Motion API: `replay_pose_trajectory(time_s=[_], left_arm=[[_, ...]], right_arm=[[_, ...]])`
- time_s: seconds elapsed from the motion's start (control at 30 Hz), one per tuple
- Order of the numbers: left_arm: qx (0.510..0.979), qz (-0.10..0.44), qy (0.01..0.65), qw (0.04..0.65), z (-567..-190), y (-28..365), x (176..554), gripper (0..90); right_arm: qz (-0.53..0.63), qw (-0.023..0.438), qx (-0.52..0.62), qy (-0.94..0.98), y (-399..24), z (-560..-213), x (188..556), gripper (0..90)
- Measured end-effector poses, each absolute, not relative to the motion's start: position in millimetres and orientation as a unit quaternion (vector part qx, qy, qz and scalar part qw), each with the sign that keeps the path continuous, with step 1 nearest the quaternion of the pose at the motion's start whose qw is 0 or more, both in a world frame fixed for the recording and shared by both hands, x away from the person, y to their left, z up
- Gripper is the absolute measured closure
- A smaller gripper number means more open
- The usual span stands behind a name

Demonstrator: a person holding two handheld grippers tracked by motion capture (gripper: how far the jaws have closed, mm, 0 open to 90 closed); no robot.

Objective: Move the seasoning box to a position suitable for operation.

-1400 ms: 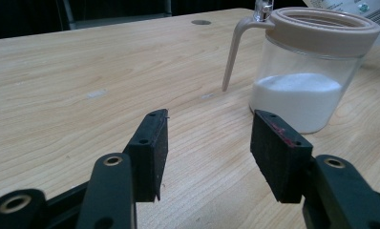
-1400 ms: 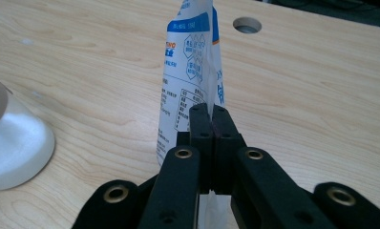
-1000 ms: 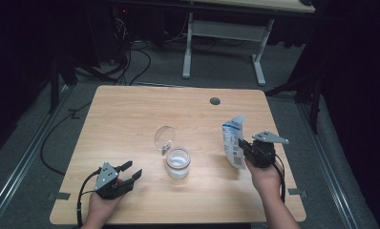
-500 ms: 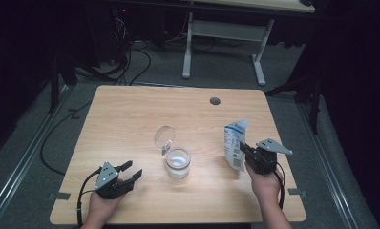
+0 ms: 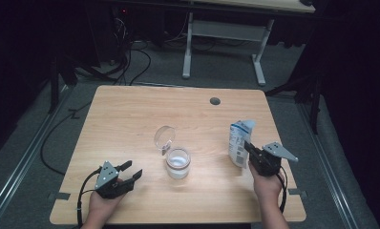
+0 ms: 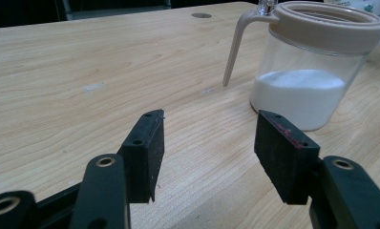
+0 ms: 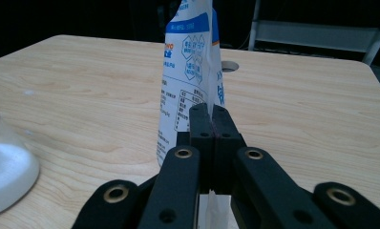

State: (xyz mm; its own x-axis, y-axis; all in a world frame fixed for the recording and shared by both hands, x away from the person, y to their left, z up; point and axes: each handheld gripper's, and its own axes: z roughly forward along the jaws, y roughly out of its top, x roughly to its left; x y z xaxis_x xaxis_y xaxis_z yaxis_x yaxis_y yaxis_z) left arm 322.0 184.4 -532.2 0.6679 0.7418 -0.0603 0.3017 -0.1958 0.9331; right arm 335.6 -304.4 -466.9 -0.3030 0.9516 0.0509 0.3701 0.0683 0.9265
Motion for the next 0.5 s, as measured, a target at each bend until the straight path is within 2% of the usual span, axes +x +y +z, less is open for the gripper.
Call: replay_pose_trajectory(time_s=[0.5], left_arm=[[0.747, 0.206, 0.353, 0.525, -532.2, 183.7, 323.1, 43.0]], right_arm=[[0.498, 0.325, 0.497, 0.632, -313.2, -478.6, 333.3, 90.0]])
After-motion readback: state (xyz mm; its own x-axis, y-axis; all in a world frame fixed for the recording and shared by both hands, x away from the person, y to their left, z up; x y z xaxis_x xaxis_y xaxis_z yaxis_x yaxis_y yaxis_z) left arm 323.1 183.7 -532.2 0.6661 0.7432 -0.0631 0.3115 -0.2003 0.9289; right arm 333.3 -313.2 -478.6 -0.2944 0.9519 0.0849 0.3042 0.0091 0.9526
